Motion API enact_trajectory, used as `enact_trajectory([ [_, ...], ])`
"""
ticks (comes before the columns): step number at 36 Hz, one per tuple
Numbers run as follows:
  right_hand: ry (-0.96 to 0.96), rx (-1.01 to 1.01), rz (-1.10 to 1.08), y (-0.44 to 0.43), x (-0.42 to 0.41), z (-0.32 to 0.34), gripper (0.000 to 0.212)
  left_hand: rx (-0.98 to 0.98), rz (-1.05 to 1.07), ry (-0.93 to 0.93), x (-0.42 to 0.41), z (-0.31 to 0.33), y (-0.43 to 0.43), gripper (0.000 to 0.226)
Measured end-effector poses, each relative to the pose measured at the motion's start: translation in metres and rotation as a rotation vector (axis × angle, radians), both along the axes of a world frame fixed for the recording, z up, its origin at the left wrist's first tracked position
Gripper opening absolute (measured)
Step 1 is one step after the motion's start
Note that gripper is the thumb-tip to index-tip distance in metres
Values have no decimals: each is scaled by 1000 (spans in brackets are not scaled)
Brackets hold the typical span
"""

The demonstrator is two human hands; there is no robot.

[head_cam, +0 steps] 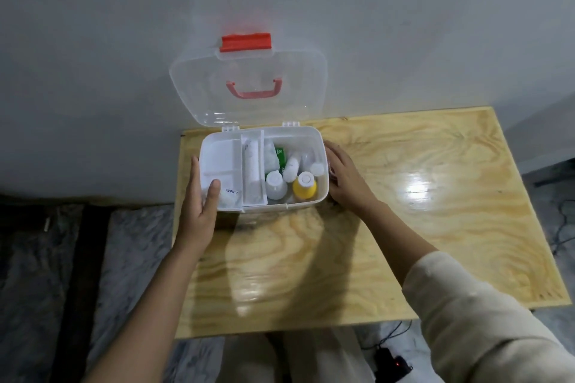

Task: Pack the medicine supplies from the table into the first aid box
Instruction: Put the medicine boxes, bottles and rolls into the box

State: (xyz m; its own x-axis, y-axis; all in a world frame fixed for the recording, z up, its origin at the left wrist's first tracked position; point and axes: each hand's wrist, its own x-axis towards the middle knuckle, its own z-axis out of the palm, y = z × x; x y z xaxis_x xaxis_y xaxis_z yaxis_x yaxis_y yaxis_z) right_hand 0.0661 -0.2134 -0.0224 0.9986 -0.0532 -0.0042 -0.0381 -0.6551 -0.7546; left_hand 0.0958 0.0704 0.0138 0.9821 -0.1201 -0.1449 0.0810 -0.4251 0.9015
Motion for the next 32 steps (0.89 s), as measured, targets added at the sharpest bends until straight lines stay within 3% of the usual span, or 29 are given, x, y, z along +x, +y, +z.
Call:
enact_trajectory([
  [5,-41,-3,-44,7,2,1,40,18,-10,-12,-1,2,1,61],
  [9,-28,-7,-111,12,-7,-2,37,24,-32,11,-2,6,1,68],
  [14,-19,7,-214,14,-20,-2,40,79,-96,7,-1,13,4,91],
  [21,-125,127,-519,13,-33,34,43,130,-200,33,5,15,13,124],
  [24,-230,155,-474,20,-25,69,45,110,-244,8,12,15,17,130],
  [28,-310,226,-294,50,-2,122,40,-10,-280,-48,17,24,14,118],
  [32,-117,154,-75,93,32,140,39,-110,-279,-111,21,27,8,110],
])
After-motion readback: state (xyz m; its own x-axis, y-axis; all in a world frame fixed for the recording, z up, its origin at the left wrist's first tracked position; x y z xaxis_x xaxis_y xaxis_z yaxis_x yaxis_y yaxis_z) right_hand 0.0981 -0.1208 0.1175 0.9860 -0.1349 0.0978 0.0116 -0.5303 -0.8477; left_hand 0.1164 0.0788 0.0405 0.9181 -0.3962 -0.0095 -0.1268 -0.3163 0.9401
